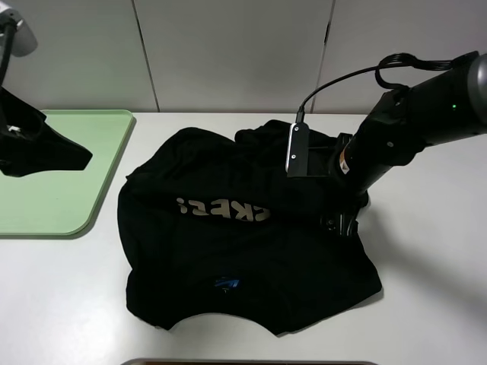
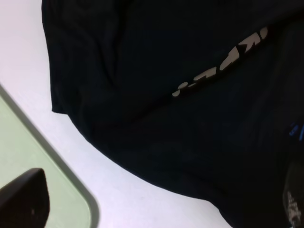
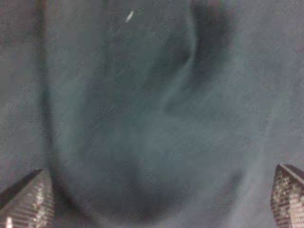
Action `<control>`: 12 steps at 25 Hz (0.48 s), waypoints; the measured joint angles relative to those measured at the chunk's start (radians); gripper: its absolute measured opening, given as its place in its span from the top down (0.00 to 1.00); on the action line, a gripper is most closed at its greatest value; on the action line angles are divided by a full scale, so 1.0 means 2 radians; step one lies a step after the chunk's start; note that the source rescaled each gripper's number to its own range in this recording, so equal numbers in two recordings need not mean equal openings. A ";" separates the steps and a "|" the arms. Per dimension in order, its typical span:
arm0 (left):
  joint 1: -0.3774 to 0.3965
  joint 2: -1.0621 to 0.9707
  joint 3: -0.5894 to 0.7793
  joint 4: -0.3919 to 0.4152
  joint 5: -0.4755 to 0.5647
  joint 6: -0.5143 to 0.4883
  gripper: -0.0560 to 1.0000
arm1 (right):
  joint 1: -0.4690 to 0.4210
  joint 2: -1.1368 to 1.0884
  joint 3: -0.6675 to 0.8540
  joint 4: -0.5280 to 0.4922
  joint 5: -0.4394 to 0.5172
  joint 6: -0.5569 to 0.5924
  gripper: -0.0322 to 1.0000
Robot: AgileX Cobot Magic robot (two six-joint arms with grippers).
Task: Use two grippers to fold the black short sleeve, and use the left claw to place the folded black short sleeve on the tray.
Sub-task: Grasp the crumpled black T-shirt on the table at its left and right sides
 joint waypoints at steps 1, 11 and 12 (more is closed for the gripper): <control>0.000 0.000 0.000 0.000 -0.001 0.001 0.01 | 0.000 0.002 0.000 -0.004 -0.011 0.009 0.00; 0.000 0.000 0.000 0.000 -0.004 0.001 0.01 | 0.000 0.049 0.000 -0.055 -0.048 0.023 0.13; 0.000 0.000 0.000 0.000 -0.008 0.001 0.02 | 0.000 0.051 0.000 -0.062 -0.048 0.023 0.23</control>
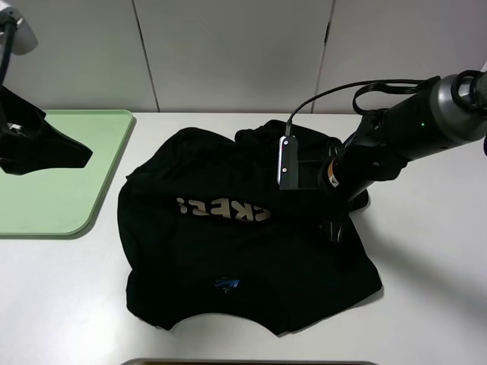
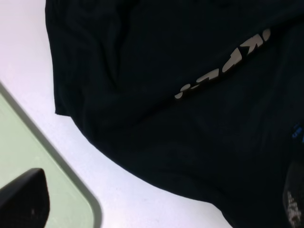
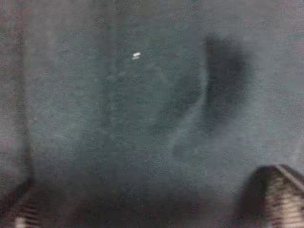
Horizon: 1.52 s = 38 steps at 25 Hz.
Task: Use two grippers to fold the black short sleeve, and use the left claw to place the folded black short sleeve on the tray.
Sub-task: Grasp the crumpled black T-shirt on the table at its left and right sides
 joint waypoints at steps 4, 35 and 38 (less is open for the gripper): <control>0.000 0.000 0.002 0.000 -0.026 0.004 0.02 | 0.000 0.007 0.000 -0.036 -0.001 0.000 0.75; 0.000 0.310 -0.048 -0.240 -0.132 0.403 0.02 | 0.000 0.007 0.000 -0.085 -0.043 0.037 0.96; -0.005 0.339 -0.072 -0.242 -0.119 0.403 0.02 | 0.000 0.007 0.000 -0.085 -0.044 0.038 0.96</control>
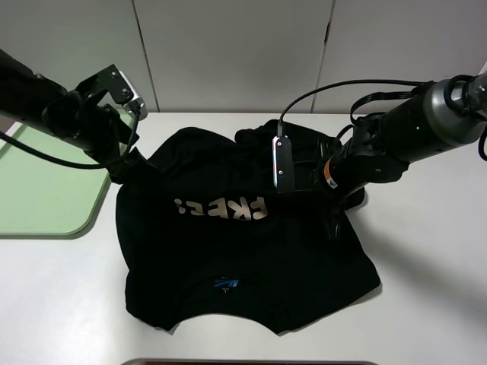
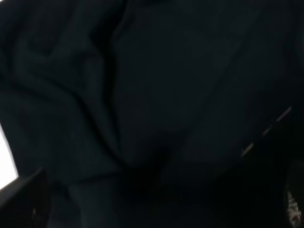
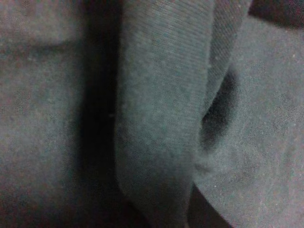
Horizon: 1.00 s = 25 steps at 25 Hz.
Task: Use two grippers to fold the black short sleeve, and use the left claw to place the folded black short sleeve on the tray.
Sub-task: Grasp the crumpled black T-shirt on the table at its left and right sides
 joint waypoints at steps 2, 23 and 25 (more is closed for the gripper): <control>-0.004 0.020 -0.013 -0.001 0.001 0.000 0.02 | 0.000 0.000 0.000 0.000 0.002 0.000 0.96; -0.038 0.104 -0.027 0.028 -0.045 -0.006 0.13 | 0.000 0.000 0.000 0.000 0.009 0.001 0.96; -0.038 0.104 -0.027 0.029 -0.042 -0.008 0.14 | 0.000 0.000 0.000 0.000 0.009 0.001 0.96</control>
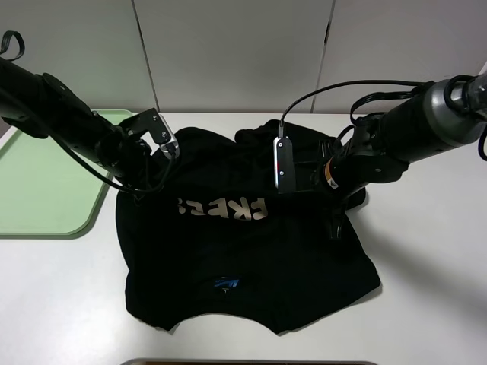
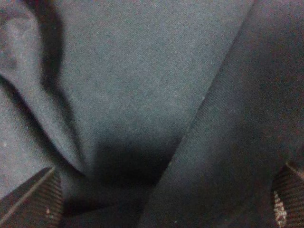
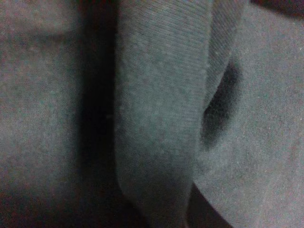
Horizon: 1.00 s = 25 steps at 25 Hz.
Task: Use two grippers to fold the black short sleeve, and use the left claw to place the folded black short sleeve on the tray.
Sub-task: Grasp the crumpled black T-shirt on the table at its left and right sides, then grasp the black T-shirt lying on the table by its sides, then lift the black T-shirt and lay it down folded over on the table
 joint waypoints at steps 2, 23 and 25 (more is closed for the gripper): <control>0.000 0.000 0.000 0.000 0.002 -0.001 0.14 | 0.000 0.000 0.000 0.000 0.000 0.000 0.96; 0.000 0.000 0.000 0.118 0.019 -0.054 0.85 | 0.000 0.000 0.000 0.000 0.019 0.009 0.96; 0.000 0.000 0.000 0.127 0.024 -0.073 0.93 | 0.000 0.000 0.000 0.000 0.026 0.020 0.96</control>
